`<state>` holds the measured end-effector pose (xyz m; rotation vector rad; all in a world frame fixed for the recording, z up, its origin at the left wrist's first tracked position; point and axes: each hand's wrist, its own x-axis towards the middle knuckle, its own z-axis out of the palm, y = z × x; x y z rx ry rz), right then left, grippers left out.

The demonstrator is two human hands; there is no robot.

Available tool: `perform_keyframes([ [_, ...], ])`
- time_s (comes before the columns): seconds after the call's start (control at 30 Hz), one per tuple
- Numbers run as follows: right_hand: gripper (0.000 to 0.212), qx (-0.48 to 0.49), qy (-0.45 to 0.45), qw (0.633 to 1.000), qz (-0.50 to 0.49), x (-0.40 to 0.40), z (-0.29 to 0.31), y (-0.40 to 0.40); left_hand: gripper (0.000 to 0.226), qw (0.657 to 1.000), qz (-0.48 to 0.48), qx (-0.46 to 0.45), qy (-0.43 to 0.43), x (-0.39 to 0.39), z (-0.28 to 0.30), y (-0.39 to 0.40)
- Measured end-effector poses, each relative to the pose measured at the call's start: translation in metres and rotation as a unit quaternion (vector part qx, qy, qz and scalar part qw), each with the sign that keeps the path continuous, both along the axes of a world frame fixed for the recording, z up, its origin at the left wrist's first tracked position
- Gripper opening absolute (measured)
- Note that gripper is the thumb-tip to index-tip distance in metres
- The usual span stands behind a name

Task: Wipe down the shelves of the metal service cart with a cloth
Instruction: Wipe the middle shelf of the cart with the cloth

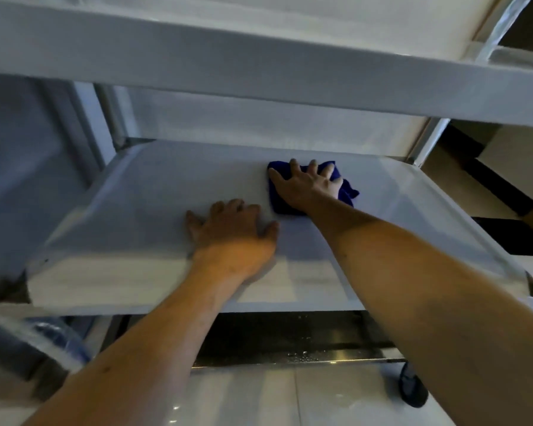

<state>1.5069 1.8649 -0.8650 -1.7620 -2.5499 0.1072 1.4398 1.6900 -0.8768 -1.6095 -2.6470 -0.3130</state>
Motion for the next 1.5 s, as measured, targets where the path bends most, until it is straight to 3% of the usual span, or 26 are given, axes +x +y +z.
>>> perform_keyframes([
  [0.1,0.084,-0.003,0.015,0.997,0.081,-0.065,-0.003,-0.031,0.034,0.995,0.020,0.079,-0.060,-0.020,0.007,-0.019],
  [0.2,0.085,-0.005,0.012,0.991,0.135,-0.118,-0.005,-0.061,0.041,0.996,0.074,0.042,0.011,-0.059,0.004,-0.061],
  [0.4,0.083,0.010,0.022,0.972,0.236,-0.211,-0.007,-0.121,0.044,0.981,0.178,0.070,0.033,-0.083,-0.002,-0.100],
  [0.73,0.087,0.023,0.032,0.972,0.231,-0.240,-0.004,-0.096,0.063,0.980,0.172,0.044,0.084,-0.088,-0.001,-0.099],
  [0.93,0.083,0.012,0.028,0.984,0.176,-0.192,-0.001,-0.061,0.064,0.984,0.165,0.005,0.061,-0.086,0.002,-0.095],
  [1.1,0.081,0.017,0.029,0.993,0.110,-0.112,0.004,-0.011,0.049,0.985,0.161,0.013,0.061,-0.060,0.007,-0.077],
  [1.27,0.081,0.023,0.018,0.999,0.025,-0.015,0.004,0.040,0.062,0.999,0.002,-0.024,0.045,0.028,0.011,-0.001],
  [1.4,0.082,0.017,0.016,0.999,-0.044,0.067,0.003,0.073,0.064,0.990,-0.134,-0.025,0.024,0.106,0.018,0.054],
  [1.5,0.082,0.015,0.019,0.995,-0.095,0.126,0.002,0.091,0.064,0.981,-0.176,-0.079,0.005,0.152,0.020,0.079],
])
